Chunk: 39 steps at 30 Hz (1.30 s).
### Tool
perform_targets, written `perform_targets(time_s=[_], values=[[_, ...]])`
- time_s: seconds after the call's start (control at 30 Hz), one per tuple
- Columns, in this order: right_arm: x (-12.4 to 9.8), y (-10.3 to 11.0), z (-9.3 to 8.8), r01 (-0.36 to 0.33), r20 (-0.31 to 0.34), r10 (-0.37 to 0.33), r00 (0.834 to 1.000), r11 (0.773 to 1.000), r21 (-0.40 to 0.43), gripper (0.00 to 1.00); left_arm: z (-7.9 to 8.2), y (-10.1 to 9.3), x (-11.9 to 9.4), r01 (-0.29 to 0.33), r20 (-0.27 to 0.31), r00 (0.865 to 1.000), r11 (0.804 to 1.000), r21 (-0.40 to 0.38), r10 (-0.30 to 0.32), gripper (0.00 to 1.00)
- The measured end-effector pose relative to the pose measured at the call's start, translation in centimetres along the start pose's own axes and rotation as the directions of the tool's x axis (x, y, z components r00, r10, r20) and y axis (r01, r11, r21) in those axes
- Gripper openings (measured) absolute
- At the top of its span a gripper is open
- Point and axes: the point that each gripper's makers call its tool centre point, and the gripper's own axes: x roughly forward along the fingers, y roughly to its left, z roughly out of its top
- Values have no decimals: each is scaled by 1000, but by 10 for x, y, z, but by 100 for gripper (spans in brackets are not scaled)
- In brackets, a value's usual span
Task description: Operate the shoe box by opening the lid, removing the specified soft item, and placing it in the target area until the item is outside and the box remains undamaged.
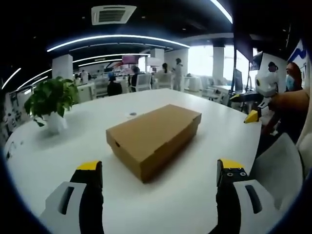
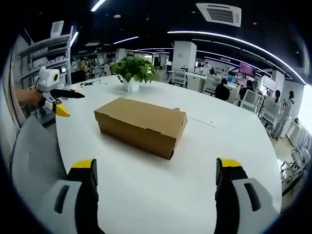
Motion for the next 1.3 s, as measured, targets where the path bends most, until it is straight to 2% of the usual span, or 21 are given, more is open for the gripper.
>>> perform_targets(time_s=[0.63, 0.93, 1.3], values=[[41, -15, 7, -51, 21, 52, 998, 998, -43, 96, -3, 14, 35, -13, -13, 1000, 1000, 15, 13, 100], [56, -21, 11, -76, 14, 77, 997, 995, -65, 92, -5, 16, 48, -7, -20, 1000, 1000, 19, 8, 98], [79, -28, 17, -108, -3, 108, 994, 989, -99, 87, -6, 26, 59, -39, -31, 999, 999, 5, 39, 94]])
